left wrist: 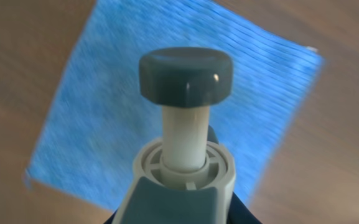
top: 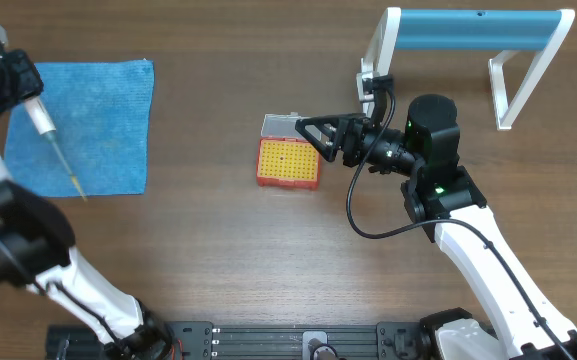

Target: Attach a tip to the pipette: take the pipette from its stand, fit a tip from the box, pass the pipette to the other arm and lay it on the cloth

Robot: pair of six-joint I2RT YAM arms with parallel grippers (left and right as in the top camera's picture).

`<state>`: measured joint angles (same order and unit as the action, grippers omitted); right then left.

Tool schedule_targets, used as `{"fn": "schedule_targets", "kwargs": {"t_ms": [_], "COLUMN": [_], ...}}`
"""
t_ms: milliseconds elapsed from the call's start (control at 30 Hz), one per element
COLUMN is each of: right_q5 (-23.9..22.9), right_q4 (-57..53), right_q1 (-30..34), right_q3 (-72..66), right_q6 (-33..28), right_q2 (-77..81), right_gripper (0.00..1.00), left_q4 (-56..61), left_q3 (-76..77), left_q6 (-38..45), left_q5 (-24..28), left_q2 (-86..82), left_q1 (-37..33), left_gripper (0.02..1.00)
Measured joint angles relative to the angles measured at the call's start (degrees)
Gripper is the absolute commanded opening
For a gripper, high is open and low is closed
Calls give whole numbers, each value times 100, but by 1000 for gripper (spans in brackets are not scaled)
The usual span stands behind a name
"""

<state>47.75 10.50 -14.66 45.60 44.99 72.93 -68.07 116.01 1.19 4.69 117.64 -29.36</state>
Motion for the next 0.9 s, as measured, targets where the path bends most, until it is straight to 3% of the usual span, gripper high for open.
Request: {"fn": "schedule_targets", "kwargs": {"t_ms": [167,500,767,900], "right_q5": [-140,-691,-787,-813], "right_q4": [-22,-85,-87,-87], "right_q1": [-15,-420,-422,-422], "right_q3": [0,0,0,0], "right_q6": [90,297,385,385], "right_q2": [0,0,0,0], "right_gripper": [761,763,761,763], "left_q4": [46,4,-33,-153], "left_q3": [881,988,1005,1010], "left_q6": [625,1497,1720,1794], "left_q5": [-315,-1307,-1453,-1233], "left_q2": [1189,2201,2459,2564], "left_q1": [57,654,551,549], "left_gripper": [25,27,25,27]}}
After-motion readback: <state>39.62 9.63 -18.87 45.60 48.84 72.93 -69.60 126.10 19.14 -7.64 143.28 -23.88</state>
